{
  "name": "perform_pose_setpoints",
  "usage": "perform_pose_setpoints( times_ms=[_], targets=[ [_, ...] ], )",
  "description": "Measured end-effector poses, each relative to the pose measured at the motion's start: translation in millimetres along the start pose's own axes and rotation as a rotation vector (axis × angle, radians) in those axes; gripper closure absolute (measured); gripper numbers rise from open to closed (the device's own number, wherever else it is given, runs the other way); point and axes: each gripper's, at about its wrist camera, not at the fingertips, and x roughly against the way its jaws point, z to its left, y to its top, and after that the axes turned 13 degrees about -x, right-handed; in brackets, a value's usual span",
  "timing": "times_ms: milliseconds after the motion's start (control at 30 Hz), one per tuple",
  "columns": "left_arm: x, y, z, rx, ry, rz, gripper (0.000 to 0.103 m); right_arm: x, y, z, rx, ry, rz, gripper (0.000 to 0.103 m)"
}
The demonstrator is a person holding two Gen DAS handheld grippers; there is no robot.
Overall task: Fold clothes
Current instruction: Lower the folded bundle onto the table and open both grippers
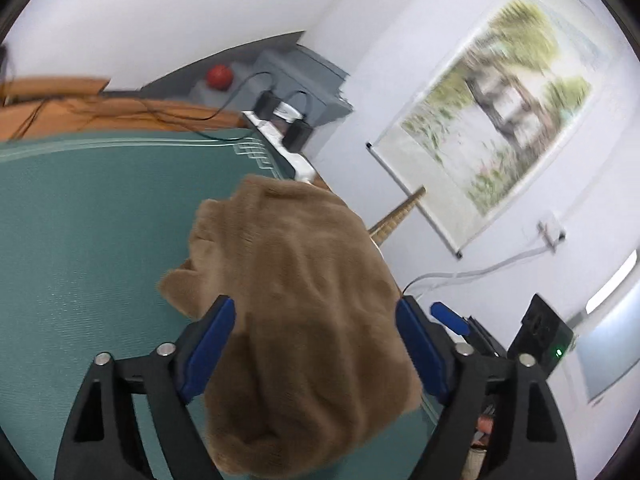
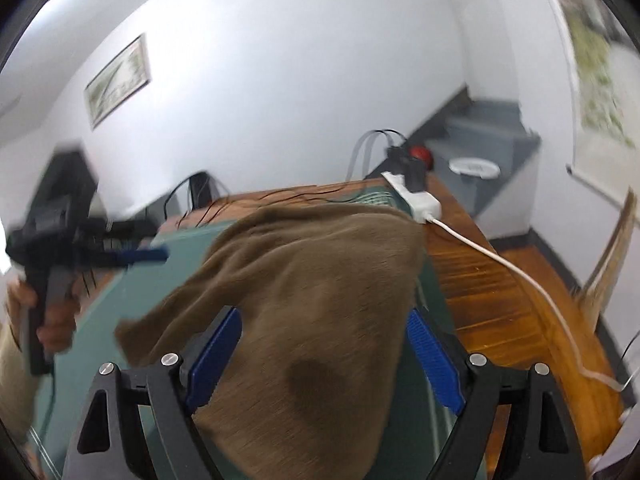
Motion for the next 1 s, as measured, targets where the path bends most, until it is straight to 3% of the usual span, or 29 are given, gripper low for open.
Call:
perform_pose_setpoints(
  times_ms=[100, 233, 367, 567, 667, 767, 833, 1000],
  targets=[
    [-27, -13, -21, -0.042, 0.050, 0.090, 0.015, -31, -18, 9, 0.074, -0.095, 0.046, 0.016],
    [-60, -44, -12, -0.018, 0.129, 0.199, 0.015, -52, -33, -3, 0.007, -0.095, 0.114, 0.015],
    [-56, -58, -12, -0.043, 0.144, 0.176, 0.015, -58, -42, -12, -0.017, -0.084, 0.130, 0.007],
    [-37, -63, -34, -0.112, 0.241, 0.153, 0.015, -52, -42, -26, -0.128, -0.055, 0.131, 0.003],
    [-18, -65, -55, -0.187, 0.356, 0.111, 0.012, -23, -42, -20, -0.137, -0.068, 0.098, 0.003],
    [-2, -77, -77, -0.259, 0.475, 0.066, 0.000, 7, -51, -9, -0.110, -0.121, 0.055, 0.001],
    [7, -88, -91, -0.288, 0.543, 0.039, 0.000, 22, -60, -4, -0.109, -0.146, 0.046, 0.001],
    [11, -98, -112, -0.321, 0.611, -0.013, 0.000, 44, -85, 5, -0.090, -0.210, 0.035, 0.001]
  ],
)
